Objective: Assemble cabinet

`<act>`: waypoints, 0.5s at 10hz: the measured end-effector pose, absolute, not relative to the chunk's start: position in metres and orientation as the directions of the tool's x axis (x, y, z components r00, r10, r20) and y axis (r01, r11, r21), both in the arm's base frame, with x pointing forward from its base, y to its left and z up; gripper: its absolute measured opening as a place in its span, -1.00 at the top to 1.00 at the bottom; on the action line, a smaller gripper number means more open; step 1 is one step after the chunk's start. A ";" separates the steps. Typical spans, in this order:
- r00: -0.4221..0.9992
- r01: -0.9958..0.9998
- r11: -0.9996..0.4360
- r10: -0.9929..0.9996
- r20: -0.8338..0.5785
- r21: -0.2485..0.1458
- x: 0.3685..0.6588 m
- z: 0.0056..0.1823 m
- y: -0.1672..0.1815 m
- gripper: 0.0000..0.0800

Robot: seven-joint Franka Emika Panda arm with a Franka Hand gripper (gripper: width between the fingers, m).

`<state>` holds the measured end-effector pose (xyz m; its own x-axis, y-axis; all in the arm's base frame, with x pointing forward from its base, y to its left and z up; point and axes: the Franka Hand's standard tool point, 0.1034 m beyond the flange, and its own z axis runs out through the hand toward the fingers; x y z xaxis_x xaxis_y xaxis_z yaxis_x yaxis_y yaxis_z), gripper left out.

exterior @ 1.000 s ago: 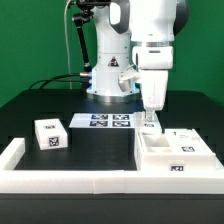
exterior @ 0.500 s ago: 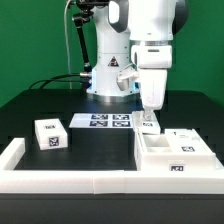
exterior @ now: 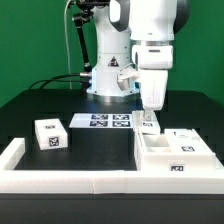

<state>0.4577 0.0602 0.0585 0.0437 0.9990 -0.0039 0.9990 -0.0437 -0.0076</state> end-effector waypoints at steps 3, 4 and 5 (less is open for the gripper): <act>0.038 0.999 -0.038 0.999 0.000 -0.006 0.457 0.059 0.069 0.83; 0.037 0.999 -0.037 0.999 0.002 -0.003 0.457 0.059 0.069 0.83; 0.038 0.999 -0.038 0.999 0.011 0.012 0.457 0.059 0.071 0.83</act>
Offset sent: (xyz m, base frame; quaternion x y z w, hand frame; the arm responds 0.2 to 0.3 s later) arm 0.0014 0.0098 0.0025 -0.0007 0.0262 -0.0004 0.9997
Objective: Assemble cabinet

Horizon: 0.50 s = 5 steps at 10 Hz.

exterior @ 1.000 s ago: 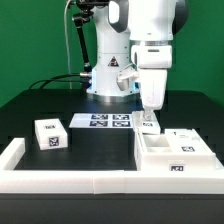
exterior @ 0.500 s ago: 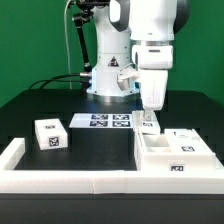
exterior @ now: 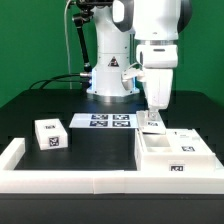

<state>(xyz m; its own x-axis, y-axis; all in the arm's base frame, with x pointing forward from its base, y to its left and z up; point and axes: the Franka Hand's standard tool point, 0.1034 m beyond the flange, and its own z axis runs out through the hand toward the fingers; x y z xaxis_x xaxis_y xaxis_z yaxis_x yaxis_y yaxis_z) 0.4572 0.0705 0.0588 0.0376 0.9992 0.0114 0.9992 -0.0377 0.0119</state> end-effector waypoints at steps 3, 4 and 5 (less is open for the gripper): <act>0.035 0.999 -0.035 0.999 0.021 0.030 0.458 0.058 0.071 0.83; 0.030 0.999 -0.031 0.999 0.018 0.023 0.458 0.058 0.068 0.83; 0.027 0.999 -0.028 0.999 0.018 0.019 0.458 0.056 0.065 0.83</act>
Offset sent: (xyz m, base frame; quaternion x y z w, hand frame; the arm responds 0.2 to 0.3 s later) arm 0.0090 -0.0048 -0.0001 0.0010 0.0028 -0.0252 0.9997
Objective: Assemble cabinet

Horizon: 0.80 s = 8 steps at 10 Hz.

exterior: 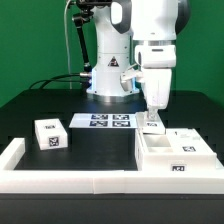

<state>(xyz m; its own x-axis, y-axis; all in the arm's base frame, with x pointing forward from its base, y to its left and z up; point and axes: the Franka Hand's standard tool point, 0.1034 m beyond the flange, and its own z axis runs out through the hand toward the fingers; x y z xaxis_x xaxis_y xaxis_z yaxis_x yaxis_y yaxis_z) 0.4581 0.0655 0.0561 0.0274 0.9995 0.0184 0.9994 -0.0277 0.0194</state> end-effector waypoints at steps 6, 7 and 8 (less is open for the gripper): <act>0.040 0.999 -0.041 0.999 0.022 0.023 0.458 0.056 0.069 0.83; 0.041 0.999 -0.042 0.999 0.022 0.023 0.458 0.056 0.068 0.83; 0.038 0.999 -0.039 0.999 0.022 0.023 0.458 0.055 0.068 0.83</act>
Offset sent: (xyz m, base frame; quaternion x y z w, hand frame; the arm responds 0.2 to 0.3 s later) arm 0.0134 0.0019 -0.0011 -0.0021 -0.0053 0.0000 1.0000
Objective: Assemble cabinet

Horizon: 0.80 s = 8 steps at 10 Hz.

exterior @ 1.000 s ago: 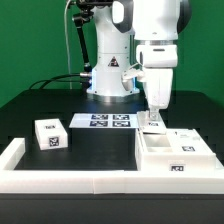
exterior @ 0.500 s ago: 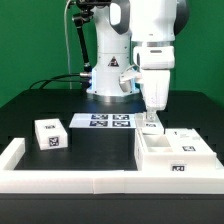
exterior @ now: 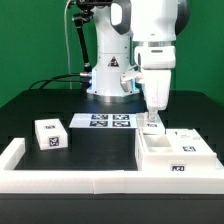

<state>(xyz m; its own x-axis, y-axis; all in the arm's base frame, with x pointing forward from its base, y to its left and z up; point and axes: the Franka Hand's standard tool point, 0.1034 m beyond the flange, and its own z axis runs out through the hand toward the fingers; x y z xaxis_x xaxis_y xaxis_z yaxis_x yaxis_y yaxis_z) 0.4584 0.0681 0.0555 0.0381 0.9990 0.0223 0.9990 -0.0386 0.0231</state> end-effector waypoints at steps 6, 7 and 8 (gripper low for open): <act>0.029 0.999 -0.030 0.999 0.036 0.045 0.485 0.055 0.067 0.83; 0.029 0.998 -0.031 0.999 0.037 0.048 0.487 0.055 0.067 0.83; 0.030 0.998 -0.031 0.999 0.037 0.048 0.487 0.055 0.067 0.83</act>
Offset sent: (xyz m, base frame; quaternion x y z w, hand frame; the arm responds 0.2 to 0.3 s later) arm 0.0228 0.0012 -0.0015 -0.0001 0.0086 -0.0045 1.0000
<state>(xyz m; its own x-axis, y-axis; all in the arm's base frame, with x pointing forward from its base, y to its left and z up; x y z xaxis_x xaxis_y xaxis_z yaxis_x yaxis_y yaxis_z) 0.4872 0.0666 0.0554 0.0297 0.9989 0.0365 0.9984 -0.0314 0.0480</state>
